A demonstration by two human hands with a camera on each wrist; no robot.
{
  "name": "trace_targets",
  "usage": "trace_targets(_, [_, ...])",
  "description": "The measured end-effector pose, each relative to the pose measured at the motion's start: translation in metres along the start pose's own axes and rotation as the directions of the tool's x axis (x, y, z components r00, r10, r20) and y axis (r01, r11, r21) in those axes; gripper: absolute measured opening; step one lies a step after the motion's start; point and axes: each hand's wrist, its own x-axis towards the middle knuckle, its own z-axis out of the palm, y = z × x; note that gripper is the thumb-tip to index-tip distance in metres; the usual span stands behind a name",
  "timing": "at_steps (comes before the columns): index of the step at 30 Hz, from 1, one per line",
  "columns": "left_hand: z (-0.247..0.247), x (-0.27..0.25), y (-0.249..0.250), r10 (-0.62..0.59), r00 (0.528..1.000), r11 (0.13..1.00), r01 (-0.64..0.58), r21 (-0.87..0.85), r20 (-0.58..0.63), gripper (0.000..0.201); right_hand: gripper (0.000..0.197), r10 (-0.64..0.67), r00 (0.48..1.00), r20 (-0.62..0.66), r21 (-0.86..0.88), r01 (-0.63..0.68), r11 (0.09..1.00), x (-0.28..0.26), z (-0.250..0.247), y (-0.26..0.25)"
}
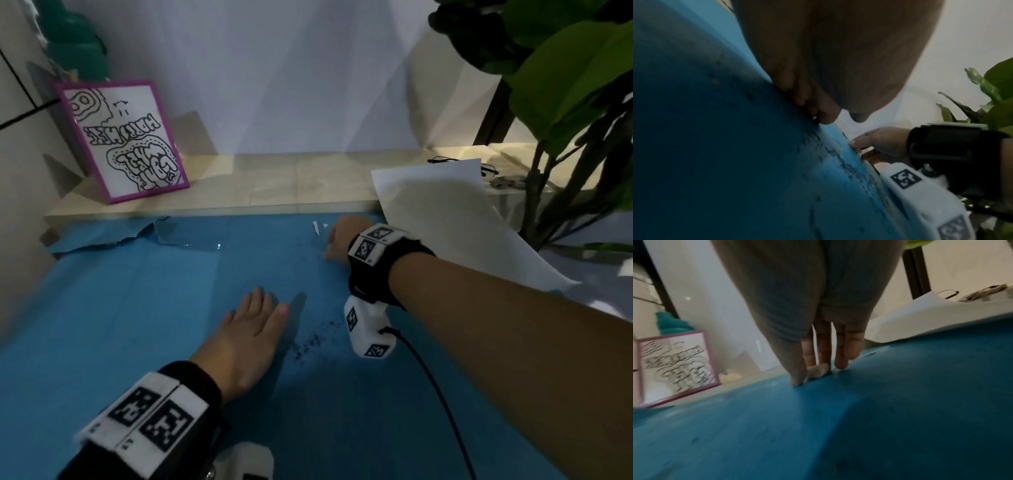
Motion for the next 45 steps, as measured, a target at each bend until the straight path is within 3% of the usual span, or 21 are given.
trace_targets(2, [-0.001,-0.001,-0.001,0.004,1.000,1.000,-0.004,0.013,0.013,0.052,0.048,-0.046,0.999,-0.012,-0.011,0.046,0.999,-0.023,0.000,-0.003])
trace_targets(4, [-0.002,-0.002,-0.001,0.013,1.000,1.000,-0.013,-0.020,0.010,0.052,0.054,-0.073,0.989,-0.125,0.026,0.077,0.997,-0.066,-0.001,-0.001])
trace_targets(7, [-0.001,-0.003,0.000,0.014,1.000,0.999,-0.014,-0.033,0.009,0.053,0.046,-0.036,0.989,-0.145,0.084,0.049,0.995,-0.149,0.006,0.031])
trace_targets(9, [0.000,-0.003,0.002,0.028,0.999,0.999,-0.029,-0.042,-0.014,0.055,0.047,0.105,0.993,-0.049,0.064,-0.101,0.993,-0.190,0.013,0.067])
trace_targets(10, [0.001,-0.003,0.004,0.022,1.000,0.998,-0.023,-0.055,-0.018,0.056,0.057,0.207,0.978,-0.032,0.048,-0.206,0.977,-0.201,0.016,0.085])
trace_targets(13, [0.000,-0.003,0.006,0.012,1.000,1.000,-0.012,-0.001,0.002,0.055,0.092,0.469,0.883,-0.027,-0.018,-0.469,0.883,-0.206,0.017,0.123])
trace_targets(16, [-0.003,-0.005,0.009,-0.004,1.000,0.991,0.002,0.132,0.014,0.050,0.102,0.601,0.799,0.017,0.062,-0.600,0.797,-0.189,0.018,0.131])
trace_targets(18, [-0.004,-0.008,0.013,-0.006,1.000,0.979,0.004,0.205,0.008,0.049,0.105,0.586,0.809,0.044,0.101,-0.587,0.803,-0.179,0.020,0.122])
trace_targets(19, [-0.004,-0.010,0.014,0.002,1.000,0.974,-0.001,0.227,-0.001,0.049,0.104,0.534,0.842,0.070,0.073,-0.539,0.839,-0.176,0.025,0.114])
trace_targets(21, [-0.005,-0.014,0.017,0.017,1.000,0.970,-0.015,0.244,-0.006,0.048,0.100,0.332,0.932,0.145,0.004,-0.336,0.942,-0.180,0.037,0.090])
trace_targets(23, [-0.006,-0.014,0.016,0.030,1.000,0.967,-0.030,0.253,0.004,0.048,0.097,0.164,0.966,0.202,0.006,-0.169,0.986,-0.191,0.046,0.070])
trace_targets(24, [-0.006,-0.014,0.015,0.027,1.000,0.965,-0.028,0.260,0.009,0.049,0.097,0.147,0.972,0.181,0.012,-0.152,0.988,-0.194,0.047,0.068])
trace_targets(26, [-0.006,-0.012,0.013,0.025,1.000,0.961,-0.027,0.276,0.010,0.050,0.097,0.253,0.964,0.084,-0.012,-0.253,0.967,-0.194,0.045,0.076])
trace_targets(28, [-0.005,-0.010,0.012,0.034,0.999,0.955,-0.031,0.295,-0.007,0.049,0.100,0.422,0.905,0.045,-0.008,-0.422,0.906,-0.189,0.037,0.085])
trace_targets(30, [-0.005,-0.009,0.013,0.033,0.999,0.952,-0.029,0.305,-0.007,0.048,0.105,0.506,0.862,0.035,0.047,-0.507,0.860,-0.180,0.033,0.083])
trace_targets(31, [-0.005,-0.010,0.014,0.029,1.000,0.951,-0.027,0.308,-0.003,0.047,0.106,0.484,0.874,0.043,0.068,-0.486,0.872,-0.175,0.033,0.079])
trace_targets(33, [-0.005,-0.011,0.014,0.025,1.000,0.951,-0.022,0.309,-0.006,0.048,0.103,0.313,0.945,0.096,0.043,-0.318,0.947,-0.170,0.037,0.065])
trace_targets(35, [-0.006,-0.011,0.013,0.024,1.000,0.956,-0.024,0.292,0.003,0.050,0.097,0.163,0.978,0.132,0.017,-0.167,0.986,-0.167,0.041,0.056])
trace_targets(38, [-0.005,-0.010,0.010,0.022,1.000,0.969,-0.025,0.247,0.015,0.050,0.096,0.234,0.971,0.056,-0.008,-0.234,0.972,-0.161,0.039,0.063])
trace_targets(42, [-0.005,-0.010,0.008,0.021,1.000,0.978,-0.024,0.206,0.013,0.049,0.097,0.347,0.936,0.059,-0.001,-0.348,0.937,-0.148,0.032,0.074])
trace_targets(45, [-0.005,-0.010,0.009,0.020,1.000,0.981,-0.022,0.192,0.011,0.050,0.096,0.257,0.960,0.113,-0.037,-0.255,0.966,-0.151,0.037,0.068])
